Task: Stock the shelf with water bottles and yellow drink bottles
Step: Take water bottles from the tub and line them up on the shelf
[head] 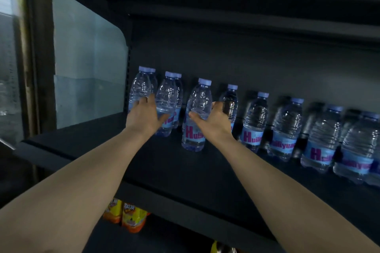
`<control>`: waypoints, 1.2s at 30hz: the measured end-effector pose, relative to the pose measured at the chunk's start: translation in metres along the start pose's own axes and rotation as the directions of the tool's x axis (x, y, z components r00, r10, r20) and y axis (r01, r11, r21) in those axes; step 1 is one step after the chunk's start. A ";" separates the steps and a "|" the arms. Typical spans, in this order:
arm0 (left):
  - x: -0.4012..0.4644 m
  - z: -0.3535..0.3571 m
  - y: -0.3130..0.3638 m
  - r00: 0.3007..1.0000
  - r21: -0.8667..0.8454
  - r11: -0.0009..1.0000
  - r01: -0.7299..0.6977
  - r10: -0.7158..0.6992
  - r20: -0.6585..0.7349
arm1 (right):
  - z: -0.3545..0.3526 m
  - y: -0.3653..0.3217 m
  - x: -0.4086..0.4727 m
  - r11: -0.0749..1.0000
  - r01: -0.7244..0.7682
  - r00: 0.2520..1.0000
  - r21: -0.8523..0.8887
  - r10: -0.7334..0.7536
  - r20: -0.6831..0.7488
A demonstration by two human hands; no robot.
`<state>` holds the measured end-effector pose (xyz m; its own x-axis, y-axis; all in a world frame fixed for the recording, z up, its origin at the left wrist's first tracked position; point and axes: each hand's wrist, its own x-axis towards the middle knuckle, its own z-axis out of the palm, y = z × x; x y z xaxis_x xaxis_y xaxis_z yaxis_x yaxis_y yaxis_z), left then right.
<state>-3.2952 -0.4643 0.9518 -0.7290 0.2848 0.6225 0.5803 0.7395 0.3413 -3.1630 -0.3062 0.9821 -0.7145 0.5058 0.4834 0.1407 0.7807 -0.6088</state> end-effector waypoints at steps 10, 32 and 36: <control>0.015 0.018 0.006 0.990 -0.241 0.963 0.123 -0.102 0.098 | 0.021 0.002 0.022 1.000 -0.011 1.000 -0.025 0.010 -0.027; 0.016 0.001 -0.014 0.967 -0.372 0.925 0.080 0.018 0.253 | 0.028 -0.006 0.020 1.000 -0.010 1.000 -0.009 0.010 -0.022; 0.012 -0.001 -0.013 0.966 -0.350 0.932 0.095 -0.001 0.258 | 0.028 -0.009 0.018 0.999 -0.017 0.999 -0.052 0.015 -0.035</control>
<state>-3.3115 -0.4710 0.9554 -0.7989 0.4316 0.4188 0.5985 0.5023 0.6240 -3.1959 -0.3146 0.9785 -0.6882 0.5299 0.4955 0.1880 0.7899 -0.5837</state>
